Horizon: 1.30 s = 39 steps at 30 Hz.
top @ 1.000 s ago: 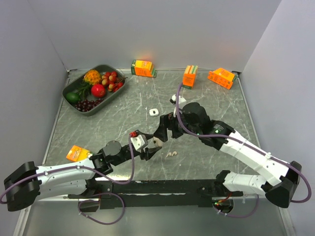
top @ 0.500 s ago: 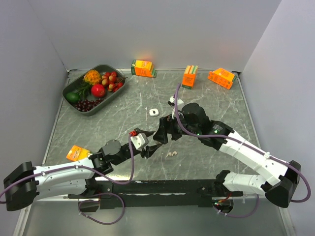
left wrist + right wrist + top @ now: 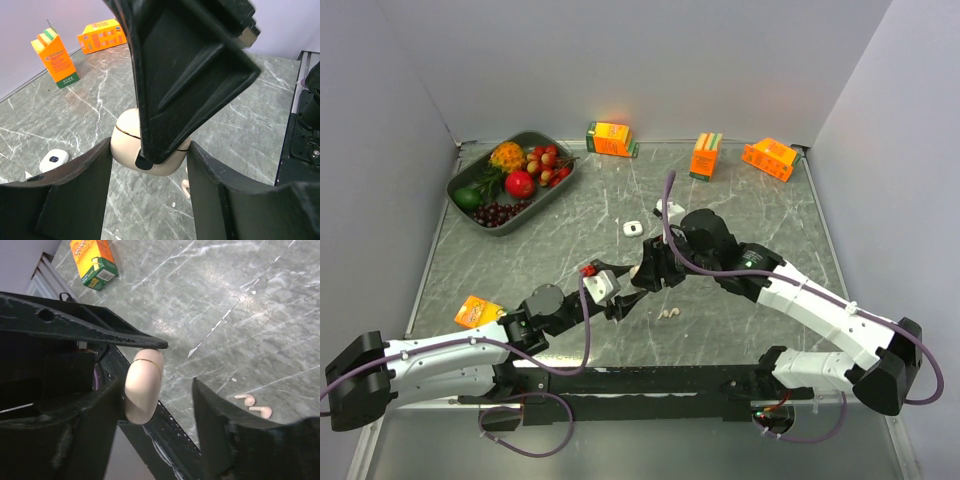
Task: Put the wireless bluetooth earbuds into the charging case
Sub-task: Pick up the charging case at the center of the board.
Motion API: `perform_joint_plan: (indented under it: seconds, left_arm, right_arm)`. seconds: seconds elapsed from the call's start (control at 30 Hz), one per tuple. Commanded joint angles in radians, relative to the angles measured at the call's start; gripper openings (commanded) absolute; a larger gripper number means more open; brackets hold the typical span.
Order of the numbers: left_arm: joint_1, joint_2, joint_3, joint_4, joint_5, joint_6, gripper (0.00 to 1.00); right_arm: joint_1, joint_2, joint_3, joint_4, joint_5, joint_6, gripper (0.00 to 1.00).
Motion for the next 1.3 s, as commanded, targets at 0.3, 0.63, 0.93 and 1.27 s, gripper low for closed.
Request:
perform_joint_plan:
  seconds: [0.3, 0.63, 0.93, 1.27]
  left_arm:
    - [-0.009, -0.018, 0.073, -0.064, -0.032, 0.042, 0.57]
    - [-0.009, -0.084, 0.027, -0.055, -0.070, 0.096, 0.96]
    - [-0.009, -0.094, 0.026, -0.043, -0.022, 0.123, 0.96]
    - [-0.011, -0.077, 0.062, -0.136, 0.070, 0.126, 0.75]
  right_arm:
    - [0.007, -0.010, 0.059, -0.003, -0.054, -0.023, 0.00]
    - [0.005, 0.050, 0.263, -0.222, -0.160, -0.073, 0.00]
    - [0.005, 0.128, 0.306, -0.298, -0.172, -0.090, 0.00]
    - [0.002, 0.161, 0.306, -0.299, -0.161, -0.087, 0.00]
